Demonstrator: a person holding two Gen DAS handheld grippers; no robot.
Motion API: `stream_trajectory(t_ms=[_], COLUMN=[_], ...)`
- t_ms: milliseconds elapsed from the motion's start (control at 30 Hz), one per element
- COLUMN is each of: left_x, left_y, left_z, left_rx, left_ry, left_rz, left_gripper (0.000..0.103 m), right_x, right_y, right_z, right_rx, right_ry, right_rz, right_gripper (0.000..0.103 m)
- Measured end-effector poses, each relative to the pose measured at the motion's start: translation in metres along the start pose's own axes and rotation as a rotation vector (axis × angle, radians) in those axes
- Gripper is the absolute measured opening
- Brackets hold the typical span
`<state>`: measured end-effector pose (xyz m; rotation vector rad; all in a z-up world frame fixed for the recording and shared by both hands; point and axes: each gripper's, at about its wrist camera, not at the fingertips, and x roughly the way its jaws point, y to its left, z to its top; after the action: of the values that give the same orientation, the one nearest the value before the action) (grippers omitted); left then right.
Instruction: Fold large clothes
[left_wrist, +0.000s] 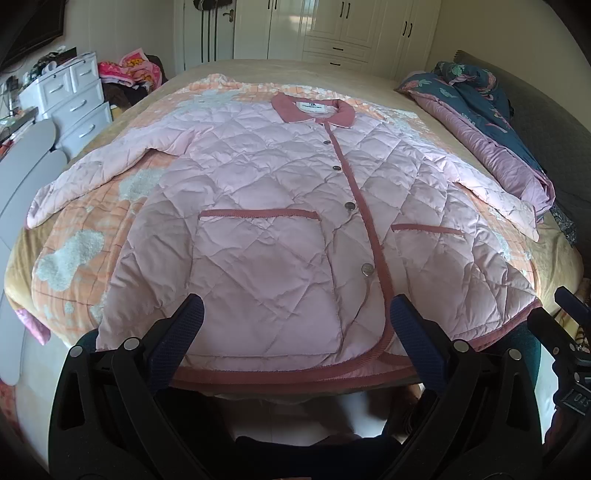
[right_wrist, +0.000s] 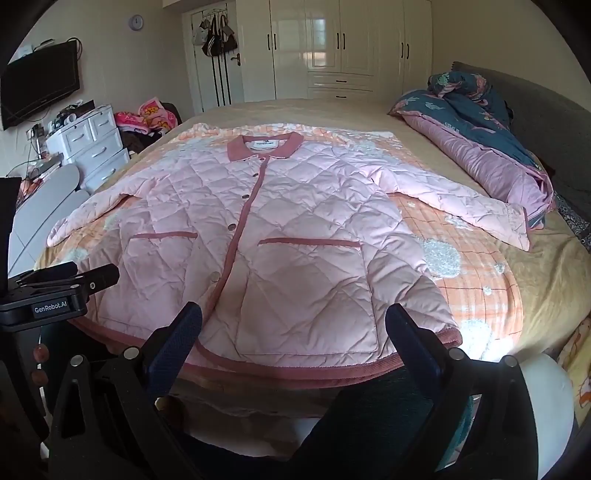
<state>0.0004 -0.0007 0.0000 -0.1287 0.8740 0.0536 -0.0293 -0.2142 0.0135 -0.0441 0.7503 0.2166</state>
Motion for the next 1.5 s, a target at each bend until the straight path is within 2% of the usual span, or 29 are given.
stream_trajectory(t_ms=[1500], left_x=[-0.0006], left_y=[-0.0036], left_z=[0.0001], left_rx=[-0.003], left_ry=[0.001], left_rz=[-0.006], left_gripper=[0.094], right_x=[0.0080], right_y=[0.0001], right_z=[0.0000], right_rx=[0.006], right_ry=[0.011], right_rz=[0.013], right_gripper=[0.099])
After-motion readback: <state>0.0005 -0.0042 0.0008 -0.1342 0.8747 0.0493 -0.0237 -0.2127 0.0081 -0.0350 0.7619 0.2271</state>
